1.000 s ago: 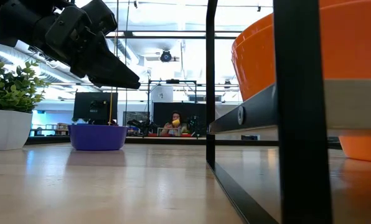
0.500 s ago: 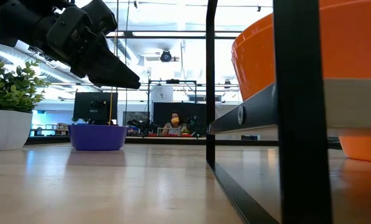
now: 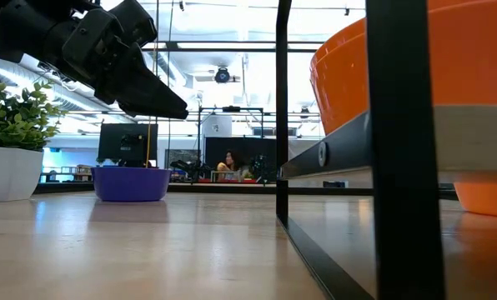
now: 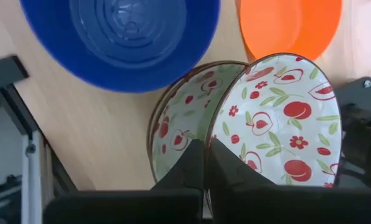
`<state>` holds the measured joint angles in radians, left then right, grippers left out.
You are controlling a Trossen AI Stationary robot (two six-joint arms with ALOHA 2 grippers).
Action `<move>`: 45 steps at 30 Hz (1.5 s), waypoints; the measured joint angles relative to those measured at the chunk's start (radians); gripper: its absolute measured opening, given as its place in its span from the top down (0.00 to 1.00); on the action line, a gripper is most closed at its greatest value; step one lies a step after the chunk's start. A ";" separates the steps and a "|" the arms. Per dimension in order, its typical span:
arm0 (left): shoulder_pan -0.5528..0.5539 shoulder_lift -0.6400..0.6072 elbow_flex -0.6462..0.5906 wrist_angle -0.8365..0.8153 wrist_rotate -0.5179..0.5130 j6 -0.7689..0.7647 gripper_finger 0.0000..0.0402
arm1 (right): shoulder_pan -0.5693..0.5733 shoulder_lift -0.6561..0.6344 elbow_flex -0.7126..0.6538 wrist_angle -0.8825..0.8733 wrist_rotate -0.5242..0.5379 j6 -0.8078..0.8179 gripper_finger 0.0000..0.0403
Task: Pick & Place Mini bowls
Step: Stack the white bowl on the white bowl on the shelf
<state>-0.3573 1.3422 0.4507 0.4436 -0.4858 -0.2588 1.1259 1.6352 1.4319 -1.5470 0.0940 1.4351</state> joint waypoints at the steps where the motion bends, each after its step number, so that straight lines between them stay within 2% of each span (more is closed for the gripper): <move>1: 0.000 0.000 0.000 0.000 0.000 0.000 0.56 | 0.000 0.000 0.000 -0.005 0.001 -0.015 1.00; 12: 0.000 0.000 0.000 0.000 0.000 0.000 0.56 | 0.012 0.000 0.029 -0.024 0.021 -0.116 1.00; 20: 0.000 0.000 0.000 0.000 0.000 0.000 0.56 | 0.051 0.000 0.028 -0.014 0.021 -0.041 1.00; 33: 0.000 0.000 0.000 0.000 0.000 0.000 0.56 | 0.051 0.000 -0.071 0.100 0.024 0.005 1.00; 39: 0.000 0.000 0.000 0.000 0.000 -0.001 0.56 | 0.051 0.000 -0.080 0.106 0.022 0.049 0.92; 45: 0.000 0.000 0.000 0.000 0.000 -0.006 0.56 | 0.051 0.000 -0.079 0.110 0.022 0.074 0.79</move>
<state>-0.3576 1.3422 0.4507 0.4438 -0.4856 -0.2647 1.1767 1.6352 1.3525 -1.4370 0.1158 1.5089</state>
